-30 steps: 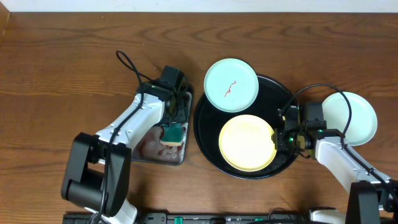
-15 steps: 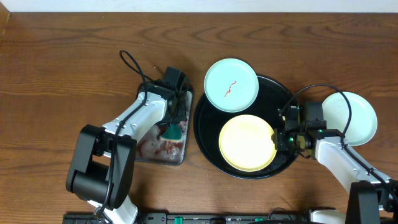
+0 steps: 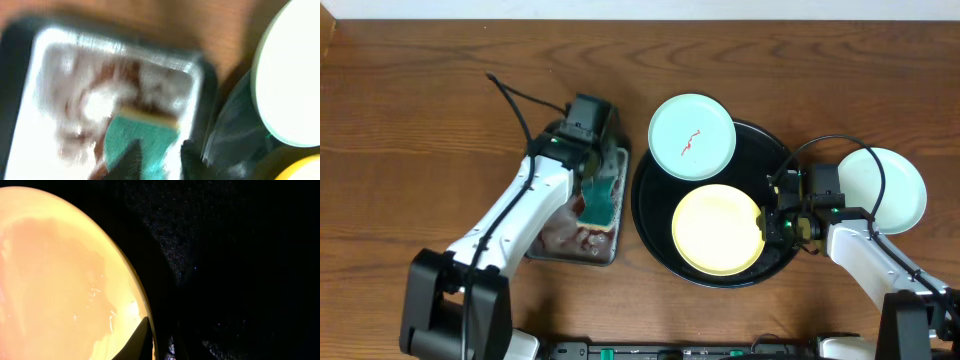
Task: Clean dirty plates on tray and stack at the side
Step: 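Return the sponge to the soapy tray with the left gripper, then lift the yellow plate off the black tray with the right gripper, then place the yellow plate onto the pale green plate at right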
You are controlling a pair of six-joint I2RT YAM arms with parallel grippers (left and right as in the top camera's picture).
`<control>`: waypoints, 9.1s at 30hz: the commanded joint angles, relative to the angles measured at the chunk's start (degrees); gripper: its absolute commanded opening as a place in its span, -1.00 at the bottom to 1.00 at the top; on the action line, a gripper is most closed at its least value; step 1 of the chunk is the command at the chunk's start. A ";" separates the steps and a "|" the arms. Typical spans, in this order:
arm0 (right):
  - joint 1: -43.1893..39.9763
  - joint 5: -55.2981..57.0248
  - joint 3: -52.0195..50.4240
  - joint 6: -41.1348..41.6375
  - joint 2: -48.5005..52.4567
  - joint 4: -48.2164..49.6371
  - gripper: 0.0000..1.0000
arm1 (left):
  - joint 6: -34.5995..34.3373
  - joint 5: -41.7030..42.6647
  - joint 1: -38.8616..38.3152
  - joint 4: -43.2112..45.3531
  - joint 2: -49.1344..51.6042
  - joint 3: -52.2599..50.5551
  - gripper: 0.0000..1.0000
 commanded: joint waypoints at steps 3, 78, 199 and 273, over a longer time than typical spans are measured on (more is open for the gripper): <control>0.52 -0.26 -1.18 0.15 0.09 -0.61 -0.72 | 0.59 -0.83 0.24 5.11 2.45 0.79 -0.84; 0.52 -0.28 -1.18 0.20 0.09 -0.46 -0.55 | -4.72 4.15 -0.68 -7.17 2.08 -0.61 0.00; -27.65 14.25 15.67 32.83 -9.42 -14.34 -0.97 | -2.99 4.13 -0.72 -9.03 2.19 -0.85 0.21; 19.45 57.20 15.82 -1.38 -15.78 -0.74 -0.98 | -2.99 4.13 -0.72 -9.01 2.19 -0.85 0.21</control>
